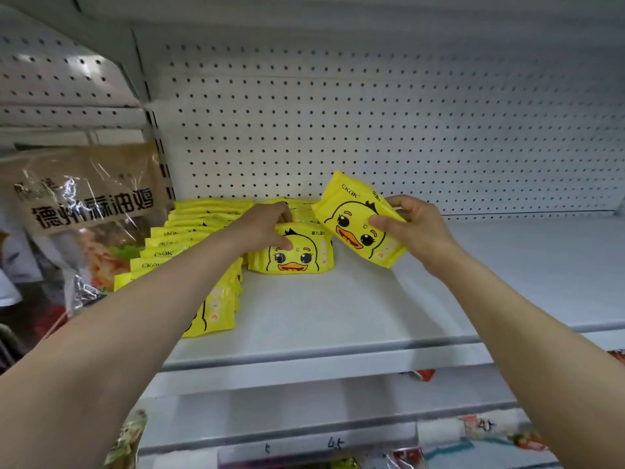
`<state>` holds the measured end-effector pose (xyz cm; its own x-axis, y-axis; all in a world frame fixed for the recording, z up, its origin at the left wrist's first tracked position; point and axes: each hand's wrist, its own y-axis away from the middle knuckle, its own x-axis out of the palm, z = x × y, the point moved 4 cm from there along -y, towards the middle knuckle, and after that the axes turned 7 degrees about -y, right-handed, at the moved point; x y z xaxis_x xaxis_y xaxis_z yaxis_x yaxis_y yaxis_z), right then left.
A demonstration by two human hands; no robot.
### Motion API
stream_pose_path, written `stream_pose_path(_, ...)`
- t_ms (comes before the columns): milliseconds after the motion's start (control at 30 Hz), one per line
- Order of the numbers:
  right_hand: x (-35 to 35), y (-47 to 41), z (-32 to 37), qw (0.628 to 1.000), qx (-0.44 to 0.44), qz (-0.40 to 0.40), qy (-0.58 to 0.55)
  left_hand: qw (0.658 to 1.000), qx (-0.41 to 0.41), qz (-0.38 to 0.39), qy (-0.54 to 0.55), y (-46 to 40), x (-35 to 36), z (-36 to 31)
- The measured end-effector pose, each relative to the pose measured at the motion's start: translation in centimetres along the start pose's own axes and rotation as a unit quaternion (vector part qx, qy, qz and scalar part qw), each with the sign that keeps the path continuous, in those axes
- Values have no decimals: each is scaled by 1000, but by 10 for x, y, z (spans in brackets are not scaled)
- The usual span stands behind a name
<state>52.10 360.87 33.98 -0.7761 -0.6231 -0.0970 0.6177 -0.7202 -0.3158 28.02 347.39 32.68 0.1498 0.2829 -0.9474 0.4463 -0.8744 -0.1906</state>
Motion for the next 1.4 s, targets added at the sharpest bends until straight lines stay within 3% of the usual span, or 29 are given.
stream_pose_path(267,6,-6,-4,997,9,52,51,995,35,-75,-62,3,0,9)
stream_pose_path(467,29,-14,-11,982,36,145,117,980,69,-179,60,20,-21,8)
stream_pose_path(567,53,-17,-14,970,33,199,136,984,91,-138,60,34,-33,-3)
stream_pose_path(733,94,-23,-22,951,-8,241,192,996,64,-12,-68,48,-23,-5)
stream_pose_path(933,111,-27,-21,941,-68,197,266,992,-9,-18,-128,47,-16,-4)
stream_pose_path(1133,119,-16,-24,852,-198,149,461,976,-71,-15,-206,44,-20,-3)
stream_pose_path(1400,122,11,-17,797,-229,102,550,955,-111,-103,-256,70,-8,-19)
